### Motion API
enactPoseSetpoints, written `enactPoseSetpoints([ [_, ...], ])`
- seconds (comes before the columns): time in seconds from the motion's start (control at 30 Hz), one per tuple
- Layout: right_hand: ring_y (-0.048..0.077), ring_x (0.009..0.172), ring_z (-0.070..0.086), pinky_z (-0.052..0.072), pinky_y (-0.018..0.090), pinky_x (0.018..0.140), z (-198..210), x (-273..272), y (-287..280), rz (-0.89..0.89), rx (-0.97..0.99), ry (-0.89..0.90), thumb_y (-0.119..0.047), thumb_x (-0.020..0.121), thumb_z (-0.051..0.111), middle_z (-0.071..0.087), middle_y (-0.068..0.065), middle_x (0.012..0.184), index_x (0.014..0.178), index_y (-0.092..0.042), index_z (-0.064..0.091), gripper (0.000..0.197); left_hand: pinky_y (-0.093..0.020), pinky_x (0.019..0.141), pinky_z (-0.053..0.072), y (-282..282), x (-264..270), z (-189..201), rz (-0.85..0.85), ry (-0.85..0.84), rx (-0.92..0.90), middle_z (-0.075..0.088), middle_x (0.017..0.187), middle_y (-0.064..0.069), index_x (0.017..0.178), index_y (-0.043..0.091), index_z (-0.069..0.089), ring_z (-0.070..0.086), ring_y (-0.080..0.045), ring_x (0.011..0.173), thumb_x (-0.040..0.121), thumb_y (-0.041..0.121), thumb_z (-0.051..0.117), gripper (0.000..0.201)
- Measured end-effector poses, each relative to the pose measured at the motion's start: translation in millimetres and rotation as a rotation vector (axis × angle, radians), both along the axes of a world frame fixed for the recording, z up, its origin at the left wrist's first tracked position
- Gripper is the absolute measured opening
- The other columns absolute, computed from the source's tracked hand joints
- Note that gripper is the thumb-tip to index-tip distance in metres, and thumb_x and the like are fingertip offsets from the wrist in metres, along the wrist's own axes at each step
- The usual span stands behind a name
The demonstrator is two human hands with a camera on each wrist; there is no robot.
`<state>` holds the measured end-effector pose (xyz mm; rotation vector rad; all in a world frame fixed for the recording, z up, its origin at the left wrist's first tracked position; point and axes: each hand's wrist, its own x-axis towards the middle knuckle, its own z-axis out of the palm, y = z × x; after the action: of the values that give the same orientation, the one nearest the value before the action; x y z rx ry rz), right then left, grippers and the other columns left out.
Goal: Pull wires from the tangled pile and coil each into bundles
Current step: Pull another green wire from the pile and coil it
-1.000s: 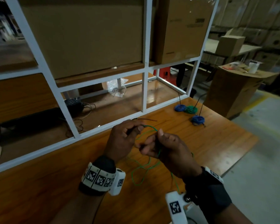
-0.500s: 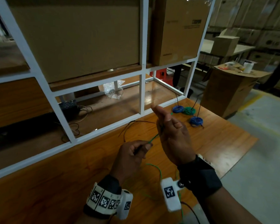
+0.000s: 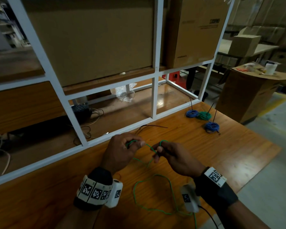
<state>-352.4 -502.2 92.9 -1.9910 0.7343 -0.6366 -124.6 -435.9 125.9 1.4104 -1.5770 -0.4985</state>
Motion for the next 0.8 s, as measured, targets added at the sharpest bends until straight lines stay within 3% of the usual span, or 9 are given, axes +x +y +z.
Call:
enactPoseSetpoints([
  [0.07, 0.03, 0.089, 0.072, 0.055, 0.056, 0.091, 8.2, 0.2, 5.7, 0.08, 0.159, -0.084, -0.031, 0.111, 0.043, 0.073, 0.007, 0.084, 0.103, -0.022, 0.071, 0.03, -0.036, 0.078, 0.057, -7.2, -2.7, 9.0, -0.035, 0.01, -0.056, 0.073, 0.087, 0.011, 0.089, 0.021, 0.078, 0.068, -0.01, 0.086, 0.087, 0.027, 0.073, 0.008],
  [0.17, 0.035, 0.086, 0.07, 0.057, 0.051, 0.089, 15.0, 0.7, 11.1, 0.177, 0.305, -0.129, -0.026, 0.11, 0.044, 0.071, 0.011, 0.083, 0.114, 0.0, 0.067, 0.035, -0.028, 0.075, 0.054, -21.2, -6.6, 23.3, -0.107, 0.011, -0.106, 0.072, 0.088, 0.009, 0.087, 0.02, 0.078, 0.068, -0.012, 0.086, 0.086, 0.022, 0.076, 0.003],
  [0.27, 0.037, 0.103, 0.07, 0.053, 0.057, 0.1, 17.7, 0.4, 10.6, 0.249, 0.437, -0.173, -0.025, 0.11, 0.044, 0.074, 0.022, 0.105, 0.119, 0.006, 0.063, 0.037, -0.017, 0.073, 0.048, -33.6, -9.9, 36.8, -0.186, -0.027, -0.144, 0.072, 0.087, 0.009, 0.088, 0.016, 0.079, 0.067, -0.008, 0.083, 0.084, 0.018, 0.077, 0.005],
  [0.33, 0.034, 0.115, 0.068, 0.054, 0.048, 0.102, 20.0, 0.1, 8.7, 0.238, 0.525, -0.191, -0.024, 0.109, 0.044, 0.072, 0.023, 0.12, 0.124, 0.005, 0.062, 0.037, -0.015, 0.074, 0.047, -39.3, -11.8, 44.7, -0.228, -0.034, -0.177, 0.072, 0.087, 0.006, 0.088, 0.012, 0.079, 0.067, -0.008, 0.083, 0.083, 0.02, 0.077, 0.01],
  [0.4, 0.033, 0.126, 0.064, 0.054, 0.039, 0.102, 22.0, -0.9, 6.5, 0.211, 0.573, -0.233, -0.022, 0.108, 0.045, 0.069, 0.022, 0.128, 0.127, 0.001, 0.062, 0.035, -0.021, 0.073, 0.05, -43.2, -10.9, 50.3, -0.243, -0.018, -0.231, 0.072, 0.085, 0.003, 0.086, 0.011, 0.079, 0.067, -0.011, 0.082, 0.08, 0.022, 0.078, 0.013],
  [0.5, 0.035, 0.13, 0.06, 0.05, 0.039, 0.107, 24.5, -4.6, 3.6, 0.241, 0.573, -0.258, -0.017, 0.108, 0.046, 0.068, 0.022, 0.13, 0.127, 0.001, 0.063, 0.031, -0.038, 0.07, 0.055, -45.2, -8.5, 58.2, -0.25, -0.007, -0.264, 0.071, 0.081, -0.001, 0.083, 0.015, 0.08, 0.067, -0.02, 0.078, 0.076, 0.017, 0.084, 0.009],
  [0.6, 0.032, 0.125, 0.063, 0.049, 0.041, 0.109, 28.7, -6.6, 9.5, 0.394, 0.596, -0.238, -0.009, 0.109, 0.042, 0.068, 0.023, 0.127, 0.128, 0.011, 0.059, 0.033, -0.042, 0.069, 0.056, -47.4, -8.9, 62.3, -0.29, 0.037, -0.247, 0.071, 0.079, -0.004, 0.079, 0.011, 0.079, 0.067, -0.024, 0.075, 0.072, 0.013, 0.087, 0.011],
  [0.67, 0.027, 0.12, 0.066, 0.049, 0.04, 0.109, 32.2, -4.1, 18.4, 0.479, 0.69, -0.309, -0.01, 0.108, 0.043, 0.071, 0.02, 0.122, 0.125, 0.009, 0.062, 0.032, -0.042, 0.069, 0.057, -50.4, -9.8, 61.5, -0.315, 0.086, -0.245, 0.072, 0.079, -0.005, 0.079, 0.009, 0.079, 0.068, -0.026, 0.076, 0.073, 0.012, 0.086, 0.01],
  [0.8, 0.028, 0.123, 0.066, 0.054, 0.037, 0.102, 46.3, 6.9, 30.0, 0.59, 0.887, -0.576, -0.021, 0.103, 0.059, 0.075, 0.016, 0.113, 0.115, -0.003, 0.07, 0.024, -0.017, 0.062, 0.049, -56.8, -16.1, 47.3, -0.286, 0.299, -0.129, 0.075, 0.078, 0.002, 0.082, 0.015, 0.077, 0.065, -0.004, 0.068, 0.083, 0.013, 0.075, 0.003],
])
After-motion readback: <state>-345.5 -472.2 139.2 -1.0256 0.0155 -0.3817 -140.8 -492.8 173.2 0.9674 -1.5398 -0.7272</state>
